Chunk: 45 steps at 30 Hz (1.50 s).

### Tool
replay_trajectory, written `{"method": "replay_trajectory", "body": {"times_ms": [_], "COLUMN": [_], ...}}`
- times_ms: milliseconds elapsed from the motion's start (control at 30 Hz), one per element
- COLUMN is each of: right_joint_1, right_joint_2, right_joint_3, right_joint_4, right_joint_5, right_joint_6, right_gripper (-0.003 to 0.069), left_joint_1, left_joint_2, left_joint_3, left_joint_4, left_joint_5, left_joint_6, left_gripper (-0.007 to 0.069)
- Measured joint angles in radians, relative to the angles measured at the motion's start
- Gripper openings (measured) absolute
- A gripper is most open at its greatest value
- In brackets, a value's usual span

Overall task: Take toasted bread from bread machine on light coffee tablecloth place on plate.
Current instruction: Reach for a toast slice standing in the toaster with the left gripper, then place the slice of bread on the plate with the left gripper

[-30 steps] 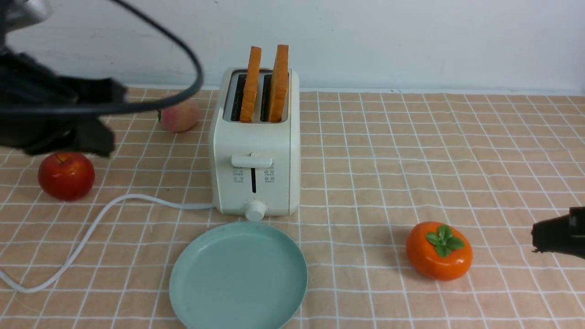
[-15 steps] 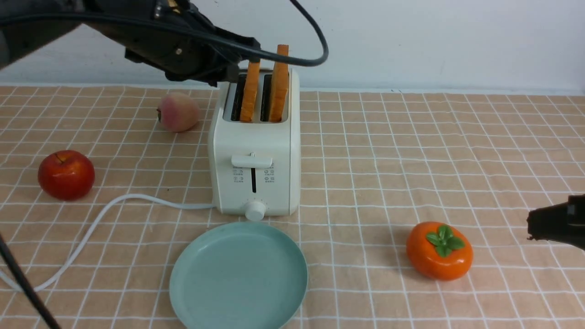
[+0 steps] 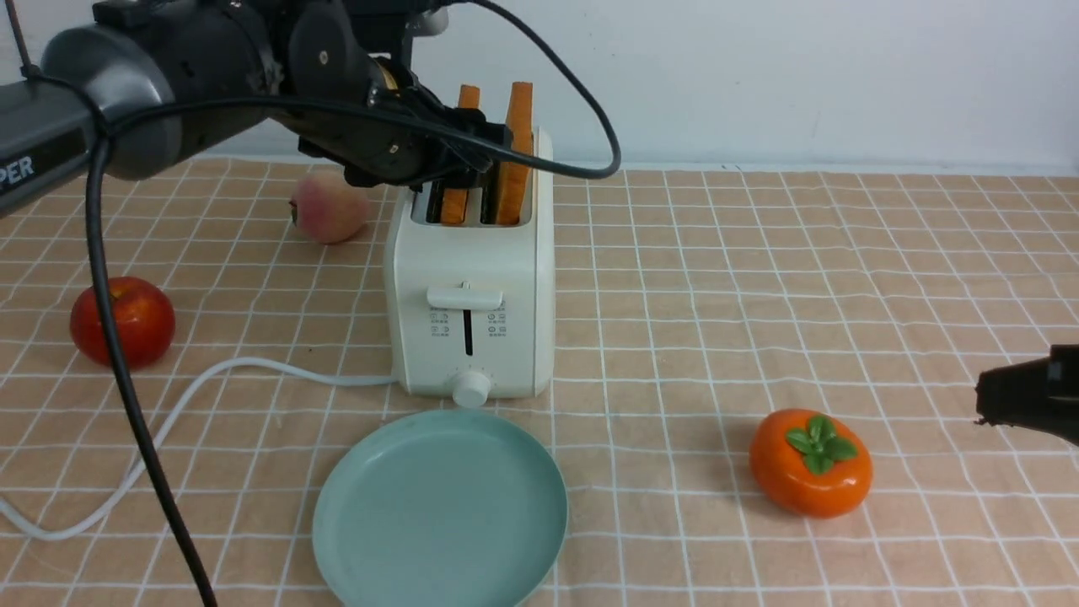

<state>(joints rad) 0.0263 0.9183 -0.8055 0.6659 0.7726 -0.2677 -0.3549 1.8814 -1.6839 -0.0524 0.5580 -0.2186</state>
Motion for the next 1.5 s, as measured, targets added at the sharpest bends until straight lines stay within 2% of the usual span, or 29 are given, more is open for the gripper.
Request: {"method": "replay_trajectory", "body": {"times_ms": [33,67,100,133,267,467,600,700,933,1000,1100,1300,1500], "right_joint_1": [0.0,0.0,0.0,0.0,0.0,0.0,0.0,0.0,0.0,0.0,0.0,0.0,0.0], "right_joint_2": [0.0,0.0,0.0,0.0,0.0,0.0,0.0,0.0,0.0,0.0,0.0,0.0,0.0], "right_joint_3": [0.0,0.0,0.0,0.0,0.0,0.0,0.0,0.0,0.0,0.0,0.0,0.001,0.001], "right_joint_4": [0.0,0.0,0.0,0.0,0.001,0.003,0.02,0.057,0.068,0.068,0.068,0.085,0.105], "right_joint_5": [0.0,0.0,0.0,0.0,0.0,0.0,0.0,0.006,0.056,0.063,0.071,0.075,0.076], "right_joint_6": [0.0,0.0,0.0,0.0,0.0,0.0,0.0,0.0,0.0,0.0,-0.007,-0.019,-0.023], "right_gripper": [0.0014,0.0014,0.0015,0.0017,0.002,0.0026,0.0029,0.0034,0.0038,0.0041,0.0044,0.005,0.0057], "left_joint_1": [0.0,0.0,0.0,0.0,0.0,0.0,0.0,0.0,0.0,0.0,0.0,0.0,0.0], "left_joint_2": [-0.001,-0.002,-0.012,-0.031,-0.11,-0.313,-0.402,-0.465,-0.524,-0.524,-0.511,-0.448,-0.378], "left_joint_3": [-0.009,-0.011,-0.024,-0.04,-0.09,-0.117,-0.079,0.044,0.517,0.578,0.746,0.817,0.819], "left_joint_4": [0.0,0.001,0.003,0.005,0.008,-0.004,-0.06,-0.153,-0.38,-0.417,-0.569,-0.757,-0.766], "left_joint_5": [0.003,0.004,0.021,0.045,0.131,0.347,0.438,0.448,0.233,0.191,0.043,-0.054,-0.066], "left_joint_6": [0.0,0.0,0.0,0.0,0.0,0.002,0.001,0.001,0.073,0.095,0.206,0.312,0.369], "left_gripper": [0.0238,0.0218,0.0099,0.0058,0.0078,0.0078,0.0078,0.0078,0.0078,0.0078,0.0078,0.0078,0.0081]}}
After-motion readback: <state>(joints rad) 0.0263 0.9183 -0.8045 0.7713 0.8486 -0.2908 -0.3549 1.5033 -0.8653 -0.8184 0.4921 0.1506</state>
